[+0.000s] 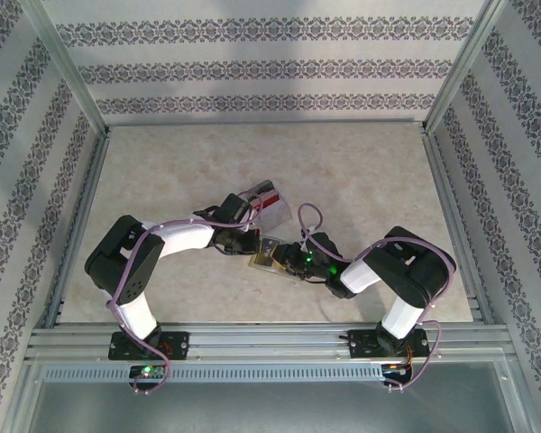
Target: Take the credit cards out of the card holder
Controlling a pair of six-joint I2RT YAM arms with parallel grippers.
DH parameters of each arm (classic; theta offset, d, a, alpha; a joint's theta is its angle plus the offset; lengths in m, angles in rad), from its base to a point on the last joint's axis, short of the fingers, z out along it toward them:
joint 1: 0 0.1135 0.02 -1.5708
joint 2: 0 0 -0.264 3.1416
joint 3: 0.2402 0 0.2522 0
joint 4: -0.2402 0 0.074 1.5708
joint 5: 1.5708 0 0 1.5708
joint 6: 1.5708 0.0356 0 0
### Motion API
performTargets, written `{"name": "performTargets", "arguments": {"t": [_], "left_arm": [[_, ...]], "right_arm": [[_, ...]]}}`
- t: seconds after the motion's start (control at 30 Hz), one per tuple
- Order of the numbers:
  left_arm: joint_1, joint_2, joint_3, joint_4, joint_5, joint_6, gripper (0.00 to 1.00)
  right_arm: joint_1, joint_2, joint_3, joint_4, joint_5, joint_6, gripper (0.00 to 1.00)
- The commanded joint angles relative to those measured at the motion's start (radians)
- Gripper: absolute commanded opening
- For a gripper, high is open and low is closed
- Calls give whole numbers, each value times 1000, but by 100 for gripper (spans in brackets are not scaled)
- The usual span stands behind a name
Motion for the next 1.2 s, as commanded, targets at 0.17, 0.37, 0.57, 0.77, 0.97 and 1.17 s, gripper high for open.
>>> {"name": "performTargets", "arguments": {"t": [0.17,0.37,0.57,0.77,0.97,1.17], "left_arm": [[6,36,-18,-68,-52,21,1],[7,44,-24,-70,-57,22,0],[7,45,-22,-71,-58,22,0],[7,43,-20,-74,-58,22,0],[7,43,-15,-82,-64,27,0],[7,49,-13,-82,-70,27,0]], "right_arm": [[-6,9,0,-52,0,-14,22],[-11,-68,-14,-53,19,-25,21],[-14,-90,-18,-86,18,-44,20],[-8,-24,0,-69,3,-36,17],[-9,-29,-2,-78,27,-32,11],[-12,-45,-12,-89,37,-33,3]]}}
